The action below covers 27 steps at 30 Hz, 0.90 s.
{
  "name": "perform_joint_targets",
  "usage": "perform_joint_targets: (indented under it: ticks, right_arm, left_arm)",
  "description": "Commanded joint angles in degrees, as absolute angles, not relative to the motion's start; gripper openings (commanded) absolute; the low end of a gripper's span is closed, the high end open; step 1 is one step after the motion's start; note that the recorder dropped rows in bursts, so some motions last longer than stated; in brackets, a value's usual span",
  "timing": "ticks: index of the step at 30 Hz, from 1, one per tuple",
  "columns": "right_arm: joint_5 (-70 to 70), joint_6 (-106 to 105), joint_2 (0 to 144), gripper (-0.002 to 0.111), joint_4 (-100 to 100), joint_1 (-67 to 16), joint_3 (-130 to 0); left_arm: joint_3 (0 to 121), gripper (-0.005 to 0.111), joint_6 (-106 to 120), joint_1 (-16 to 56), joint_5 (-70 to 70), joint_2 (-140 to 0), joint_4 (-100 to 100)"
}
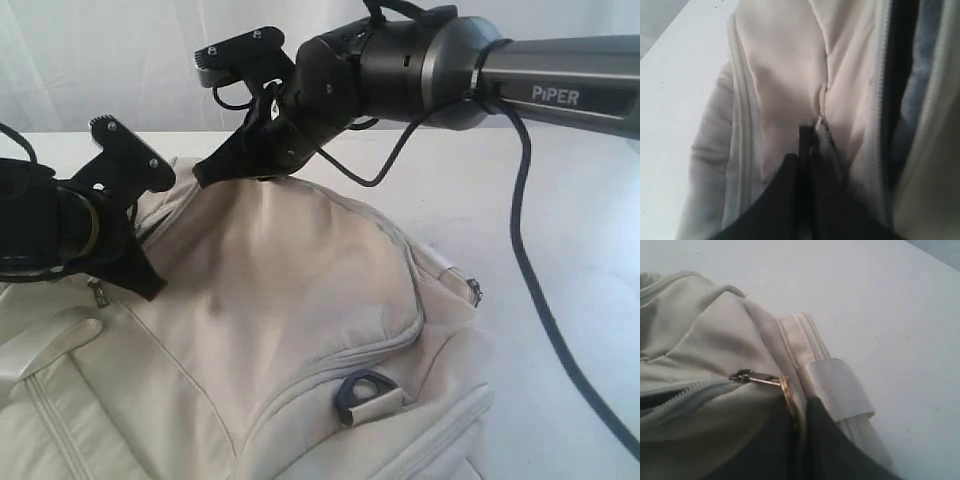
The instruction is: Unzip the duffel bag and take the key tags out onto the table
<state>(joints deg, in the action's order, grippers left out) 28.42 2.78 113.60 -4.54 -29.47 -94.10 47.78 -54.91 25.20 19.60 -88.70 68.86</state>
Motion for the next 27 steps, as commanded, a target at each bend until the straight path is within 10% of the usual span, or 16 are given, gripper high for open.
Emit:
perform_joint_targets:
  ticks: [1, 16, 27]
  right_arm:
    - [29.22, 9.37, 111.54, 0.000, -19.36, -23.02, -94.45]
    - [33.56, -1.67, 111.43, 0.000, -2.66, -25.34, -94.45]
    - [36.20, -16.27, 111.43, 0.000, 19.38, -26.33, -94.45]
  left_arm:
    - [42.93, 0.000, -56.47, 24.10, 32.35, -89.35, 63.75]
    - [46.30, 0.000, -76.29, 24.10, 23.33, -89.35, 76.39]
    - [55.38, 0.068, -78.22, 24.10, 6.13, -89.35, 81.49]
